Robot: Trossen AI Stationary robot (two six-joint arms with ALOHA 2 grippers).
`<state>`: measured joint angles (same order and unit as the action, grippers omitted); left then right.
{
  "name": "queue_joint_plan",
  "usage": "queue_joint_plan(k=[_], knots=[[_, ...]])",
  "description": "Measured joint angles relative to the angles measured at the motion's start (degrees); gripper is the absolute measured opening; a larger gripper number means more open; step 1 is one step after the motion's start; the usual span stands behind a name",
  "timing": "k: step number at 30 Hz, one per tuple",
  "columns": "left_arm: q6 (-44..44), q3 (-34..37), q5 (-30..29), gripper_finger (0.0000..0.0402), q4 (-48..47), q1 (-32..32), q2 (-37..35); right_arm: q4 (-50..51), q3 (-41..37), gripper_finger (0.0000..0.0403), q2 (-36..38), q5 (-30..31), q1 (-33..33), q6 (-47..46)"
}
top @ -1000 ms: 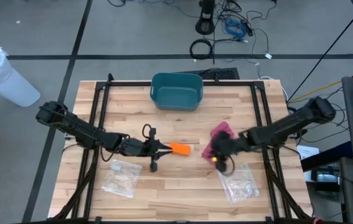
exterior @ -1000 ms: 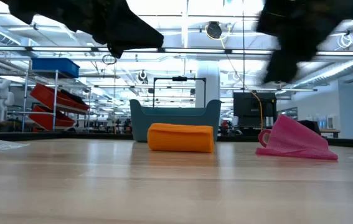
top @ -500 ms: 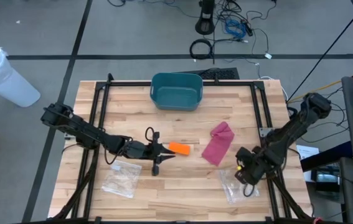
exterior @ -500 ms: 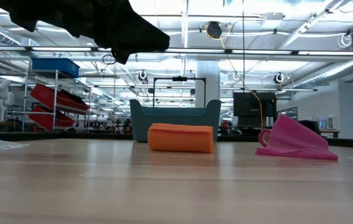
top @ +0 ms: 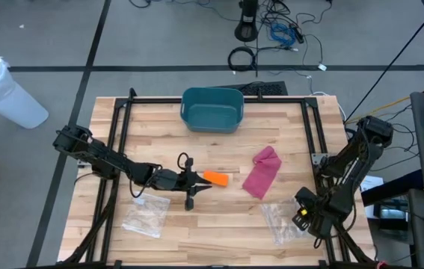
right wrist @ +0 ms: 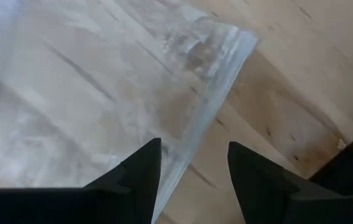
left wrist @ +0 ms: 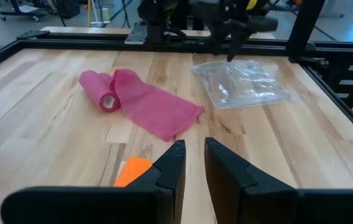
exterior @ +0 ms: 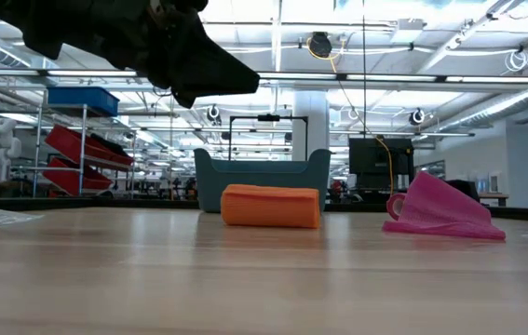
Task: Roll bandage
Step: Put the rolled orange bandage into the right transparent zip lock
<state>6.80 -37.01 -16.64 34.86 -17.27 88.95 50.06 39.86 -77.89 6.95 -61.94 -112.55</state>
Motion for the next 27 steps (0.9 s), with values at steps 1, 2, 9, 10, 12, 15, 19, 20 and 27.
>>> queue_joint_plan(k=[1,2,9,10,12,15,19,20,27], knots=[[0.0,0.0,-0.2,0.0063,0.4,0.1,0.0,-0.2,0.0,0.0171,-0.9,0.0,-0.1,0.0],[-0.1,0.0,-0.5,0.0063,0.8,0.1,0.0,-0.7,0.0,0.0168,-1.9,0.1,-0.1,0.0],[-0.1,0.0,-1.1,0.0063,0.8,1.9,0.0,-7.8,0.0,0.0104,-6.9,0.5,0.0,1.6],[-0.2,0.0,-1.3,0.0063,0.8,2.3,0.0,-8.5,0.0,0.0088,-7.0,0.6,0.3,2.7],[-0.2,0.0,-1.5,0.0063,0.8,3.1,0.0,-9.5,0.0,0.0047,-7.1,0.6,1.0,5.7],[0.4,-0.4,-1.7,0.0063,0.5,3.9,0.0,-9.7,0.0,0.0009,-6.9,2.0,2.0,11.2],[2.1,-2.0,-1.7,0.0063,0.8,3.8,0.0,-9.4,0.0,0.0003,-6.9,6.6,4.1,19.9],[2.1,-2.5,-1.4,0.0063,0.8,3.8,0.0,-9.3,0.0,0.0002,-6.9,7.7,4.7,22.6],[1.9,-5.8,-0.4,0.0063,0.7,3.9,0.0,-9.2,0.1,0.0001,-6.9,22.6,8.4,43.8]])
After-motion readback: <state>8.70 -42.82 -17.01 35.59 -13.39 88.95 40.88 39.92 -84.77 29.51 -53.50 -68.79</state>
